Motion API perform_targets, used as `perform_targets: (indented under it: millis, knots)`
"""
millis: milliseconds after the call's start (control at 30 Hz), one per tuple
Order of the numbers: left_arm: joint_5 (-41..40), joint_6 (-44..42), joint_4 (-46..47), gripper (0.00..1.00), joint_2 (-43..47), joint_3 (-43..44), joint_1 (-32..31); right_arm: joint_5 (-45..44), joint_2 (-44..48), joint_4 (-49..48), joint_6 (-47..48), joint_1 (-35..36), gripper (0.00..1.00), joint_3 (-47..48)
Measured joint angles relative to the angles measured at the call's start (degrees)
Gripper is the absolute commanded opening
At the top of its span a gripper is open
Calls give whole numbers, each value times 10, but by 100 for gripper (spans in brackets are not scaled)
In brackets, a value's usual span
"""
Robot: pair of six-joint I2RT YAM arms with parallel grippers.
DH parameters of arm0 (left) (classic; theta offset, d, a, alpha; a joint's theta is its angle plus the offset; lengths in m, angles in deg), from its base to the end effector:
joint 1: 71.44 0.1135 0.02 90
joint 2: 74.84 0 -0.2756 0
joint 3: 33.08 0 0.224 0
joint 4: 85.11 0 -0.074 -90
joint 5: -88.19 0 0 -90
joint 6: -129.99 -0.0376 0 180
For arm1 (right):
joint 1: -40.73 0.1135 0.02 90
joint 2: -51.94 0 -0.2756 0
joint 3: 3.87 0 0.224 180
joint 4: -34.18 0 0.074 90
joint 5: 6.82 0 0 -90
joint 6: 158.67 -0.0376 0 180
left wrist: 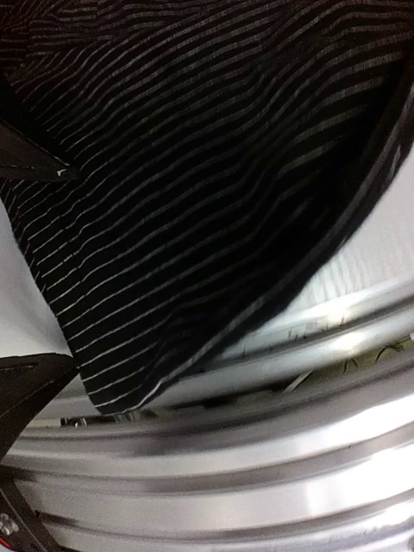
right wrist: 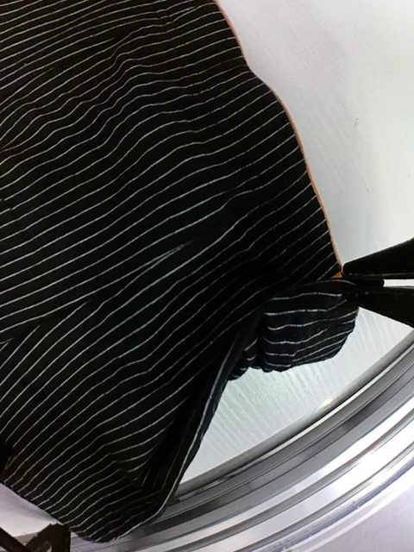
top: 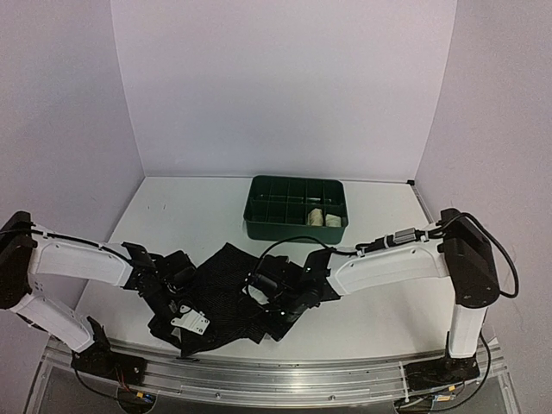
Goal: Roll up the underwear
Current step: Flatten out the underwear at the center of the board.
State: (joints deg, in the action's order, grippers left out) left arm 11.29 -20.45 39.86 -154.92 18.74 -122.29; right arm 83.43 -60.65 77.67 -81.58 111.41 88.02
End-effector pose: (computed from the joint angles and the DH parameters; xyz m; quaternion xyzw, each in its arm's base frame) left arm 0.1088 -0.1471 0.1691 0.8225 0.5542 -0.1086 0.0675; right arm 0.1269 0.3624 0.1883 -0.4713 0.8532 0.1504 0.1651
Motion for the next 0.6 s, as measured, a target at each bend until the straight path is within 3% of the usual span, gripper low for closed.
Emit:
perform_targets:
  millis: [367,600]
  knots:
    - [4,-162,52,68,-69,58,171,2,-34,-5,32,-15,0,51]
    - [-17,-248,17,72,24,-2,176,13,-43,-9,21,-12,0,70]
